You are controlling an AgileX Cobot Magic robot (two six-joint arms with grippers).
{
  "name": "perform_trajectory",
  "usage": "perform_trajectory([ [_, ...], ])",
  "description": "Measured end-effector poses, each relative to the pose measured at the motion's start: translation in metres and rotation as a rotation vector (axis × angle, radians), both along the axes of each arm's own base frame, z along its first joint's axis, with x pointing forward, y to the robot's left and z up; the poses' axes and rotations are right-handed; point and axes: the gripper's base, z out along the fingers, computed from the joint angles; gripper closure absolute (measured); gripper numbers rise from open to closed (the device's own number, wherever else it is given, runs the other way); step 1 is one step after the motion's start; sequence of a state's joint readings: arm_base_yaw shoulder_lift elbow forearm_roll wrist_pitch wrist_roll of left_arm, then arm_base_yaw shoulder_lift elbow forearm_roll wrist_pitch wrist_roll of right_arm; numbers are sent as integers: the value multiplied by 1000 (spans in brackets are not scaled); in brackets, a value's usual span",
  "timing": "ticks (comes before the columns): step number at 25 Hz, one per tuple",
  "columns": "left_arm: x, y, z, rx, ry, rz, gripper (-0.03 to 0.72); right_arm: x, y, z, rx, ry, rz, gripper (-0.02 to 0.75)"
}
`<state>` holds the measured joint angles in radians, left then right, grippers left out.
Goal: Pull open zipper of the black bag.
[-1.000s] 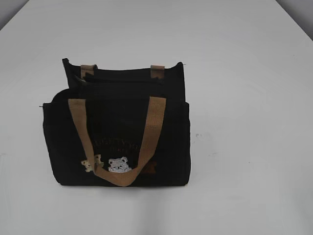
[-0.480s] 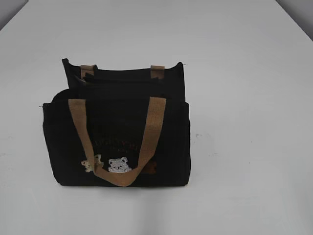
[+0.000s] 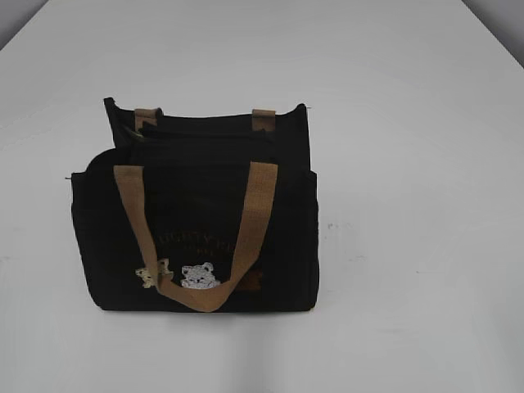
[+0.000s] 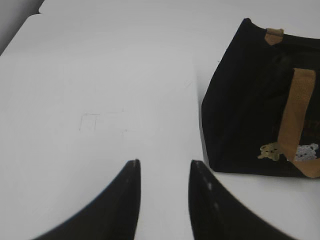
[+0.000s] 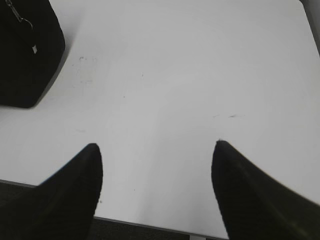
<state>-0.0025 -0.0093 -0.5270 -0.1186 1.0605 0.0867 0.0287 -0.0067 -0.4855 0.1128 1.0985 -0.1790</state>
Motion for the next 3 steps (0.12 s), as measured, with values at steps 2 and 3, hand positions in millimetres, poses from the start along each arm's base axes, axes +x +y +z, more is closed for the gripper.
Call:
perform_trajectory([
  [2,0,0,0,0,0,-8,447,0,0,0,0,0,0,207],
  [3,0,0,0,0,0,-9,448,0,0,0,0,0,0,207],
])
